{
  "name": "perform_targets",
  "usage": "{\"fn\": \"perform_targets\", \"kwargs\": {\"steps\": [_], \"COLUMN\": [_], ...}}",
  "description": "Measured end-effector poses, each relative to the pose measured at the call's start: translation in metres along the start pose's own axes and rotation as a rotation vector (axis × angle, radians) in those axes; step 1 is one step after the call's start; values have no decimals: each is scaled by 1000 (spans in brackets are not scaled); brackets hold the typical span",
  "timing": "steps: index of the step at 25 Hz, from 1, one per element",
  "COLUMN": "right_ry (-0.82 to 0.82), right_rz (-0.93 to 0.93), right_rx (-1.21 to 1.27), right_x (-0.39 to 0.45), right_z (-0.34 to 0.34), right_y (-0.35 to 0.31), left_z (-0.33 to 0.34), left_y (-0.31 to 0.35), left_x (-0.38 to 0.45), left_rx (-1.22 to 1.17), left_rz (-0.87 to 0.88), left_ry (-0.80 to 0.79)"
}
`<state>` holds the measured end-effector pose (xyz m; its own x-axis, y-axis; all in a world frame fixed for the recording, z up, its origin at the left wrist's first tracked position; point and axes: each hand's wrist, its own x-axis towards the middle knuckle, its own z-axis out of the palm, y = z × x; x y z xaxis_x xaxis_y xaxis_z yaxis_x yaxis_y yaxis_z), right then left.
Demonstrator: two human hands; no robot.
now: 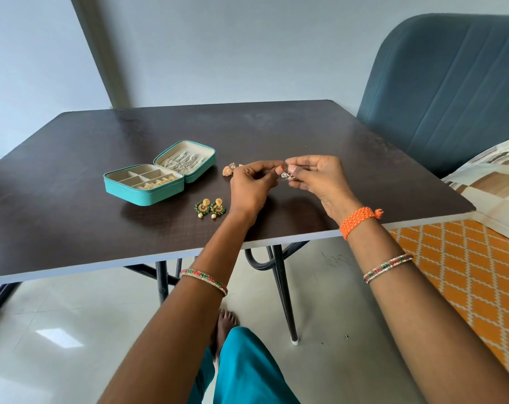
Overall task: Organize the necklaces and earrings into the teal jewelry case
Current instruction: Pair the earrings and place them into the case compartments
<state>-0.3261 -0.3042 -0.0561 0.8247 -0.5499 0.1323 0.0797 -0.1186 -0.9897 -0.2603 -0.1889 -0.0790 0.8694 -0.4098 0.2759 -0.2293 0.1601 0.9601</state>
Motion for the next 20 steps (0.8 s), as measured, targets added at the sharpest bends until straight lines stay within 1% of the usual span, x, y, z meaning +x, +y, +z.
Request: {"fn": "perform_targets", "kwargs": {"steps": [2, 3, 5, 8, 10, 13, 16, 20], "right_ry": [-39, -70, -129, -184, -192, -198, -237, -313], "right_rz": [-28, -43, -81, -166, -206, -213, -192, -165], "right_rx": [-61, -72, -102, -274, -394, -496, -502, -509], "right_x": [-5, -9, -18, -26, -26, -22, -21, -19], "right_z": [-5, -7, -7, -1, 3, 0, -3, -3], "right_y": [-4, -6, -7, 1, 9, 16, 17, 12], "left_z": [-8, -14, -25, -33, -34, -35, -36, -36], "left_y": [2, 5, 12, 24, 26, 26, 26, 30], "left_x": [-7, -12, -23, -33, -34, -31, -26, -22], "left_rx": [3, 55, 230, 602, 753, 793, 796, 776], "left_rz": [-14, -9, -17, -32, 8, 3, -57, -114], "left_ry": [12, -4, -74, -187, -213, -216, -221, -289]}}
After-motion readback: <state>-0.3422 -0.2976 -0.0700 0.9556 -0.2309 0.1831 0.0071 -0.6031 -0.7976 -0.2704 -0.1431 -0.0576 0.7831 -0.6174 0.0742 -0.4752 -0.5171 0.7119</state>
